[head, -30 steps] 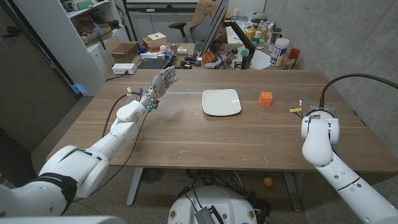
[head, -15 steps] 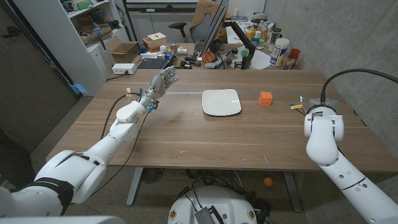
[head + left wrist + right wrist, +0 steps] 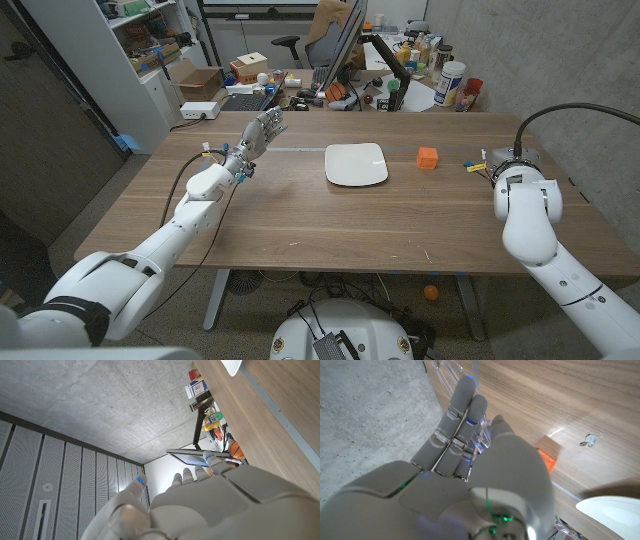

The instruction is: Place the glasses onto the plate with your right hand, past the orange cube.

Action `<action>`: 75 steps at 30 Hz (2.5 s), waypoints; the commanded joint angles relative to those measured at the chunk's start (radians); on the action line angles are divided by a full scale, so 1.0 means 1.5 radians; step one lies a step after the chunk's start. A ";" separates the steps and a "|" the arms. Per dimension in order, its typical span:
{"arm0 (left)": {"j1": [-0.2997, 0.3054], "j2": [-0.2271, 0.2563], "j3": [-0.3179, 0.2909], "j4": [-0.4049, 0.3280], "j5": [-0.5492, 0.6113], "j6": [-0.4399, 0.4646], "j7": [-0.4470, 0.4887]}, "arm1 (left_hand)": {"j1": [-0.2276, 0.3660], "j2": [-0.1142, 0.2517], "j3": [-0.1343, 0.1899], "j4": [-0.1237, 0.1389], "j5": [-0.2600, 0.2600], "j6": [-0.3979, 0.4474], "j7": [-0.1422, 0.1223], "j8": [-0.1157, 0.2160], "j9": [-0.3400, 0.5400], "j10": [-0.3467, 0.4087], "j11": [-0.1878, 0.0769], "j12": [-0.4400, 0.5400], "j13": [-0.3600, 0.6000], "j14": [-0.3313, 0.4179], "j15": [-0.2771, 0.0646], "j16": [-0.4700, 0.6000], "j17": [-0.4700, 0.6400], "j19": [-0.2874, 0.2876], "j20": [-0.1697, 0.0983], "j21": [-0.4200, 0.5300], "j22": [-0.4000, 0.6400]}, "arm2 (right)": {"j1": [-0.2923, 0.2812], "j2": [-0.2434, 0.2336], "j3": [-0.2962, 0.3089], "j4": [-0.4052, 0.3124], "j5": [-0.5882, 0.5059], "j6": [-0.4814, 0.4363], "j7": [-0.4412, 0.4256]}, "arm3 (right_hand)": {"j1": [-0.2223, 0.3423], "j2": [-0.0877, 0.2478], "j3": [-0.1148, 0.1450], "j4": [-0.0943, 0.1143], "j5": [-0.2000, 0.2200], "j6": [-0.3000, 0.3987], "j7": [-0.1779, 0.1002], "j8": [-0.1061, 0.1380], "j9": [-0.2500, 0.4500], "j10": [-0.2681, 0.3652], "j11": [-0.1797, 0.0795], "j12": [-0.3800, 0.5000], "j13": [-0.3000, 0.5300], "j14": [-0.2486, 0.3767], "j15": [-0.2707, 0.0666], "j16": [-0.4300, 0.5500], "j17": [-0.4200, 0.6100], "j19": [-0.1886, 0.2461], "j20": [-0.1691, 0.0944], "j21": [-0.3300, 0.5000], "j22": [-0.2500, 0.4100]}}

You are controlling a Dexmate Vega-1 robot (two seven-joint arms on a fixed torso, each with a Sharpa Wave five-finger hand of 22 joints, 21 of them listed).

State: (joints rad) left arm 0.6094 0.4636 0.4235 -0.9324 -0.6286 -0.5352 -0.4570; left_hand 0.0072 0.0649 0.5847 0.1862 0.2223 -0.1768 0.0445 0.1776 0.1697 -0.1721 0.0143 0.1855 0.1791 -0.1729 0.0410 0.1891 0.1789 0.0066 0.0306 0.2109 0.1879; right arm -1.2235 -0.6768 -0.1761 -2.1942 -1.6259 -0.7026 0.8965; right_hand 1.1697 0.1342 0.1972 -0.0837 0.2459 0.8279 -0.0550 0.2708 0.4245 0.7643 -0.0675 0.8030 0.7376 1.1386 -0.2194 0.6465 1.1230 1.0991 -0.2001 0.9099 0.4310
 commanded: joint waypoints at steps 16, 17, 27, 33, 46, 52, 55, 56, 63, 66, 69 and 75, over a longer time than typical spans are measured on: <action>0.054 0.032 -0.015 -0.082 -0.016 0.012 0.022 | 0.002 0.072 -0.005 0.000 0.004 0.002 0.004 0.003 0.003 -0.007 0.002 0.006 0.002 -0.012 0.004 0.001 0.003 -0.002 0.005 0.004 0.002 | 0.049 -0.086 -0.038 -0.015 0.117 0.059 -0.114 | 0.018 0.018 0.004 0.005 -0.002 0.023 0.000 0.010 0.006 0.028 -0.013 0.010 0.000 0.009 0.001 -0.017 0.017 -0.020 -0.012 0.014 -0.010; 0.056 0.033 -0.016 -0.085 -0.017 0.012 0.023 | 0.002 0.072 -0.005 0.000 0.004 0.002 0.004 0.003 0.003 -0.007 0.002 0.006 0.002 -0.012 0.004 0.001 0.003 -0.002 0.005 0.004 0.002 | 0.054 -0.089 -0.041 -0.015 0.124 0.062 -0.116 | 0.018 0.018 0.004 0.005 -0.002 0.023 -0.001 0.010 0.006 0.028 -0.013 0.011 0.000 0.009 0.001 -0.017 0.017 -0.020 -0.012 0.015 -0.010; 0.076 0.044 -0.022 -0.108 -0.019 0.013 0.035 | 0.002 0.072 -0.005 0.000 0.005 0.003 0.004 0.003 0.003 -0.006 0.002 0.006 0.002 -0.012 0.004 0.001 0.003 -0.002 0.005 0.004 0.002 | 0.102 -0.119 -0.093 -0.002 0.139 0.085 -0.132 | 0.020 0.019 0.005 0.006 -0.002 0.029 -0.002 0.013 0.008 0.026 -0.015 0.014 0.005 0.012 0.001 -0.022 0.026 -0.029 -0.012 0.022 -0.015; 0.090 0.053 -0.027 -0.128 -0.019 0.015 0.046 | 0.002 0.072 -0.005 0.000 0.005 0.003 0.004 0.003 0.003 -0.006 0.003 0.006 0.002 -0.012 0.004 0.001 0.002 -0.002 0.006 0.004 0.002 | 0.120 -0.129 -0.112 0.000 0.153 0.094 -0.155 | 0.022 0.021 0.006 0.006 -0.002 0.031 -0.003 0.013 0.008 0.029 -0.015 0.014 0.003 0.014 0.000 -0.025 0.027 -0.031 -0.012 0.026 -0.017; 0.127 0.076 -0.048 -0.175 -0.016 0.014 0.094 | 0.002 0.073 -0.006 0.000 0.005 0.004 0.002 0.003 0.003 -0.009 0.002 0.005 0.002 -0.012 0.004 0.001 0.002 -0.003 0.009 0.003 0.002 | 0.151 -0.144 -0.140 -0.008 0.188 0.123 -0.222 | 0.029 0.021 0.009 0.003 -0.002 0.039 -0.001 0.016 0.009 0.035 -0.014 0.019 0.009 0.019 0.000 -0.029 0.033 -0.035 -0.012 0.038 -0.021; 0.145 0.088 -0.062 -0.192 -0.015 0.015 0.124 | 0.002 0.073 -0.006 0.000 0.005 0.007 0.001 0.004 0.003 -0.014 0.004 0.003 0.002 -0.015 0.007 -0.001 0.002 -0.005 0.013 0.003 0.002 | 0.171 -0.142 -0.156 -0.005 0.203 0.142 -0.251 | 0.032 0.020 0.010 0.002 -0.002 0.040 -0.003 0.016 0.009 0.038 -0.015 0.019 0.008 0.021 0.000 -0.029 0.038 -0.039 -0.012 0.044 -0.022; 0.151 0.094 -0.069 -0.196 -0.016 0.016 0.132 | 0.002 0.073 -0.006 0.000 0.005 0.008 0.001 0.004 0.003 -0.014 0.005 0.004 0.002 -0.015 0.007 0.000 0.002 -0.005 0.014 0.003 0.002 | 0.183 -0.141 -0.167 -0.002 0.208 0.154 -0.263 | 0.033 0.020 0.011 0.001 -0.002 0.041 -0.003 0.017 0.009 0.037 -0.015 0.020 0.011 0.020 0.000 -0.031 0.040 -0.040 -0.012 0.048 -0.023; 0.153 0.095 -0.071 -0.197 -0.017 0.016 0.134 | 0.002 0.073 -0.006 0.000 0.005 0.008 0.001 0.004 0.003 -0.014 0.005 0.004 0.002 -0.015 0.007 0.000 0.002 -0.005 0.014 0.003 0.002 | 0.188 -0.139 -0.170 -0.001 0.211 0.157 -0.264 | 0.033 0.020 0.011 0.001 -0.002 0.041 -0.003 0.017 0.009 0.040 -0.015 0.020 0.009 0.021 0.000 -0.031 0.040 -0.041 -0.012 0.049 -0.023; 0.159 0.104 -0.083 -0.199 -0.016 0.016 0.150 | 0.002 0.074 -0.006 0.000 0.005 0.008 0.001 0.004 0.003 -0.014 0.005 0.004 0.002 -0.015 0.007 0.000 0.002 -0.005 0.014 0.003 0.002 | 0.224 -0.128 -0.199 0.012 0.213 0.181 -0.270 | 0.034 0.019 0.011 0.001 -0.003 0.043 -0.003 0.017 0.009 0.039 -0.013 0.019 0.010 0.022 0.000 -0.032 0.042 -0.044 -0.012 0.054 -0.025; 0.160 0.107 -0.087 -0.198 -0.016 0.015 0.156 | 0.002 0.074 -0.005 0.000 0.005 0.008 0.002 0.004 0.003 -0.014 0.005 0.004 0.002 -0.015 0.007 0.000 0.002 -0.005 0.014 0.003 0.002 | 0.240 -0.122 -0.210 0.020 0.217 0.193 -0.275 | 0.035 0.019 0.011 0.001 -0.003 0.043 -0.003 0.017 0.009 0.040 -0.014 0.019 0.010 0.022 0.000 -0.033 0.042 -0.045 -0.012 0.056 -0.026; 0.160 0.108 -0.090 -0.195 -0.017 0.015 0.158 | 0.002 0.074 -0.005 0.000 0.005 0.008 0.002 0.004 0.003 -0.013 0.005 0.004 0.002 -0.015 0.007 0.000 0.002 -0.005 0.014 0.003 0.002 | 0.258 -0.114 -0.224 0.028 0.215 0.204 -0.276 | 0.036 0.019 0.011 0.001 -0.003 0.043 -0.003 0.017 0.009 0.037 -0.015 0.020 0.014 0.022 0.000 -0.034 0.042 -0.047 -0.012 0.059 -0.027; 0.159 0.108 -0.095 -0.188 -0.023 0.012 0.153 | 0.002 0.074 -0.005 0.000 0.005 0.008 0.003 0.004 0.003 -0.013 0.005 0.004 0.002 -0.015 0.007 0.000 0.002 -0.005 0.014 0.003 0.002 | 0.295 -0.096 -0.252 0.048 0.214 0.231 -0.283 | 0.036 0.018 0.010 0.002 -0.003 0.043 -0.003 0.017 0.009 0.040 -0.015 0.020 0.012 0.022 0.001 -0.037 0.043 -0.050 -0.012 0.064 -0.029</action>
State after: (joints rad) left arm 0.8411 0.6169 0.2994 -1.2228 -0.6531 -0.5119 -0.2406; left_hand 0.0072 0.0649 0.5763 0.1860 0.2258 -0.1677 0.0462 0.1776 0.1697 -0.1721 0.0143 0.1855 0.1791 -0.1715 0.0496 0.1891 0.1789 -0.0022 0.0395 0.2109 0.1880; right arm -0.8813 -0.8630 -0.4778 -2.1689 -1.3093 -0.4200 0.4946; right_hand 1.1815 0.1225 0.2085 -0.0813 0.2451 0.8843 -0.0589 0.2924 0.4338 0.7811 -0.0591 0.8281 0.7518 1.1634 -0.2196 0.5951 1.1830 1.0276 -0.1643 0.9990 0.3866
